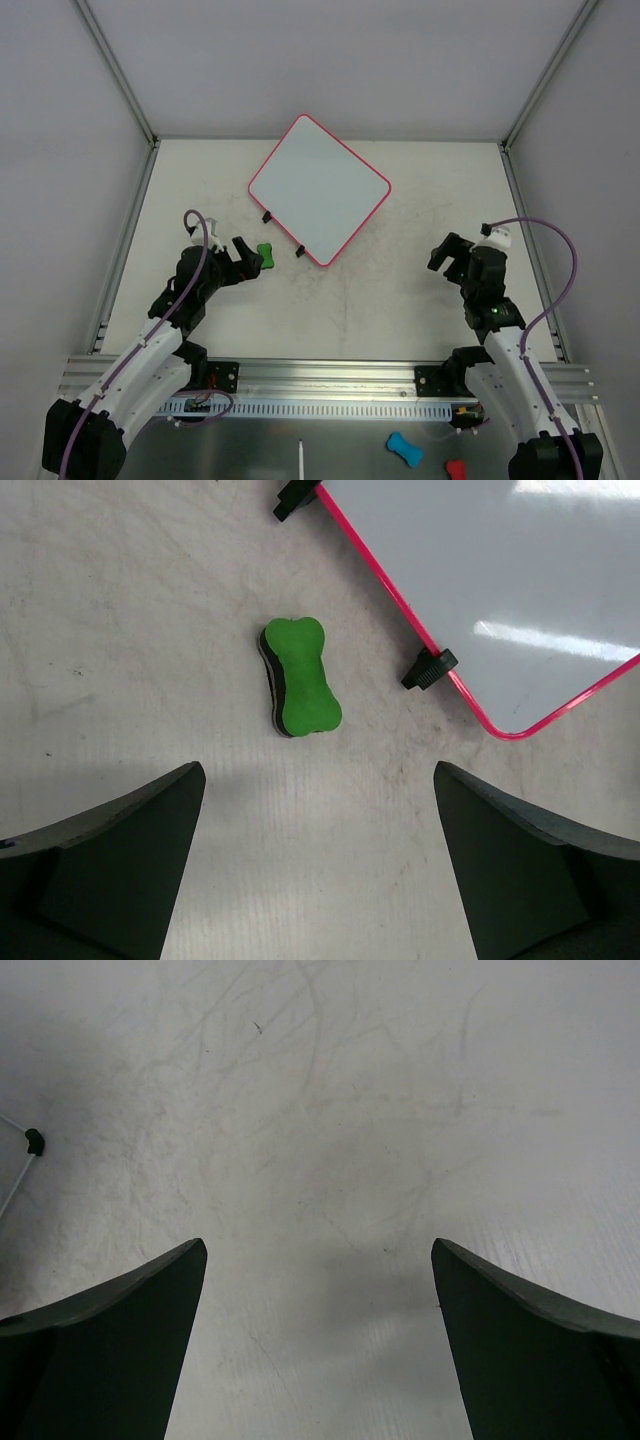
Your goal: Erase the whiteboard
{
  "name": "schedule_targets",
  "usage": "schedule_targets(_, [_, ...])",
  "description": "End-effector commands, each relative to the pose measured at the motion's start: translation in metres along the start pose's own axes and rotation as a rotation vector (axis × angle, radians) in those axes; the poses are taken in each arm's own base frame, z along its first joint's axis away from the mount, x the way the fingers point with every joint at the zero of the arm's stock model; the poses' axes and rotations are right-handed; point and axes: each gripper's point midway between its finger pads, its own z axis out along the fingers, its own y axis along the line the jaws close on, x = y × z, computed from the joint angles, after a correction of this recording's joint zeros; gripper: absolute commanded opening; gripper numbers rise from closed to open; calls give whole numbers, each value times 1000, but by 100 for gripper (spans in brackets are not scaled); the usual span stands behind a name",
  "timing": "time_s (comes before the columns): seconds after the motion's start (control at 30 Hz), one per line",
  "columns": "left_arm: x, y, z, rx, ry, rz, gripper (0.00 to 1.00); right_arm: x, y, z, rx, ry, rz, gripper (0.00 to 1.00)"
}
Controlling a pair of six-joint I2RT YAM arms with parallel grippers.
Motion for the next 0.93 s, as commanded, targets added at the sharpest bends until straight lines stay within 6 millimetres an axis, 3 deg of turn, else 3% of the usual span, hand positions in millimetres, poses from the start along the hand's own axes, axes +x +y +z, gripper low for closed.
schedule_targets(0.0, [-11, -5, -1, 32, -50, 16, 99, -10, 2, 2, -4, -38, -3, 99])
schedule_targets(0.27, [-11, -4, 0, 26, -46, 20, 99, -1, 3, 2, -30, -29, -10, 99])
schedule_targets(0.9, [-11, -3, -2, 28, -52, 24, 99, -3, 1, -2, -30, -55, -4, 99])
